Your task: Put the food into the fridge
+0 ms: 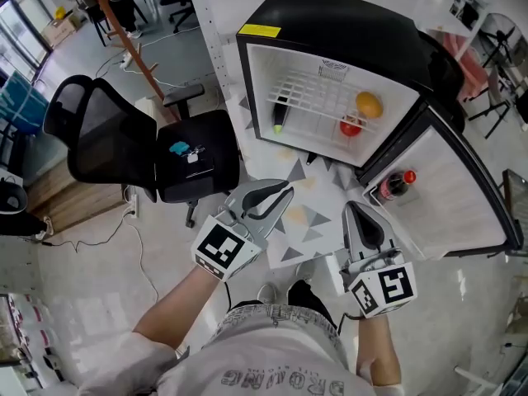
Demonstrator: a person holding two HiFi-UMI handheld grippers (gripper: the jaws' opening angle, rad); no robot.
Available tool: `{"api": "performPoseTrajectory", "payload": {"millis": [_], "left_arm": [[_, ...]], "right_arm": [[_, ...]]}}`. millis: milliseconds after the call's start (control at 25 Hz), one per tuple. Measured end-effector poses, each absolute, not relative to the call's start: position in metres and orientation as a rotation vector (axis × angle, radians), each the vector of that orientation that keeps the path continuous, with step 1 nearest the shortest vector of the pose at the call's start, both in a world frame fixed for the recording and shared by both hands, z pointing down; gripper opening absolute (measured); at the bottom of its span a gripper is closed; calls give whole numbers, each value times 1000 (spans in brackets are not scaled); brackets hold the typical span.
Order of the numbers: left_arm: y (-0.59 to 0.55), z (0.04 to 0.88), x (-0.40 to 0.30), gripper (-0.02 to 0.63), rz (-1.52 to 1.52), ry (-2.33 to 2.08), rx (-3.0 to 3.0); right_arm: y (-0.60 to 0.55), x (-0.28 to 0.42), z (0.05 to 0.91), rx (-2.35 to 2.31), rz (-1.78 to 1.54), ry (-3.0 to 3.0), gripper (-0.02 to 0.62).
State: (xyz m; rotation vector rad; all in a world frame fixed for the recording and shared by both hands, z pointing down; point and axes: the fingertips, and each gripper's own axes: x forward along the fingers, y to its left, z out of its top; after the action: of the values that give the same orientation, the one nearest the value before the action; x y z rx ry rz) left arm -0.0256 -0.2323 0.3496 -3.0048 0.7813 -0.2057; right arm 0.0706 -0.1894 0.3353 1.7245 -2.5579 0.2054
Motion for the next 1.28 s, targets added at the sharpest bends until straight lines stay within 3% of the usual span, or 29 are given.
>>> {"api": "performPoseTrajectory", "payload": {"millis": [1280], "left_arm": [[-206, 358, -28, 8, -223, 805, -3021]], "right_arm": [[-174, 70, 350, 1646, 240, -2566, 2]]}}
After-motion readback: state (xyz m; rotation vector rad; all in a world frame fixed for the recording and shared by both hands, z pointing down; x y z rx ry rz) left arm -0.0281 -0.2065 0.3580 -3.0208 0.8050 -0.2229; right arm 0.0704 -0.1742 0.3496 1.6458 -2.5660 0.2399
